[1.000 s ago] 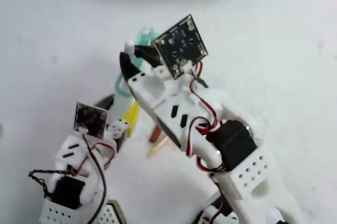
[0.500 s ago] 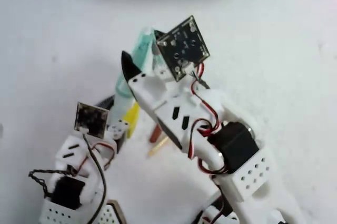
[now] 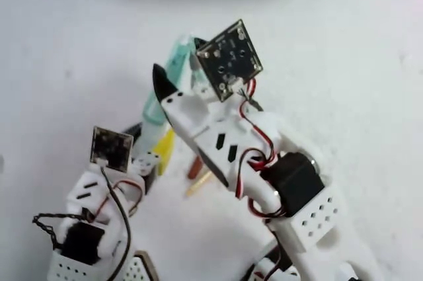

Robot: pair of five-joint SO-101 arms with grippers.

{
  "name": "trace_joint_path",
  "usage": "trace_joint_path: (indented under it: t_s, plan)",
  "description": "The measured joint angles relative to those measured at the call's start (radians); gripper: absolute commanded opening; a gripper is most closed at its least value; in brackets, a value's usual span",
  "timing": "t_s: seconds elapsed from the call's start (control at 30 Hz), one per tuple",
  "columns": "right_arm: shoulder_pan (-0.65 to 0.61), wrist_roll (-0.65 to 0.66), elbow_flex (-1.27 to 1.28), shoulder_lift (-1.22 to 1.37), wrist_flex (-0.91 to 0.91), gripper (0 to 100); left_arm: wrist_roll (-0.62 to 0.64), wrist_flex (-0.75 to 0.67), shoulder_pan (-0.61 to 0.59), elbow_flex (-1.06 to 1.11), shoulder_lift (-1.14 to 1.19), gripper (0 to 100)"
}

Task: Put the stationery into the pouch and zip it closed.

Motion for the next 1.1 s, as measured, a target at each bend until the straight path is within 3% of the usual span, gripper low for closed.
trace_joint_path:
  t_s: [0.3, 1.1]
  plan:
    - [0.000, 0.114, 0.000, 0.000, 0.000, 24.1, 0.000, 0.000, 0.000, 0.000, 0.000, 21]
    - [0.005, 0.138, 0.000, -0.057, 0.002, 24.1, 0.000, 0.000, 0.000, 0.000, 0.000, 21]
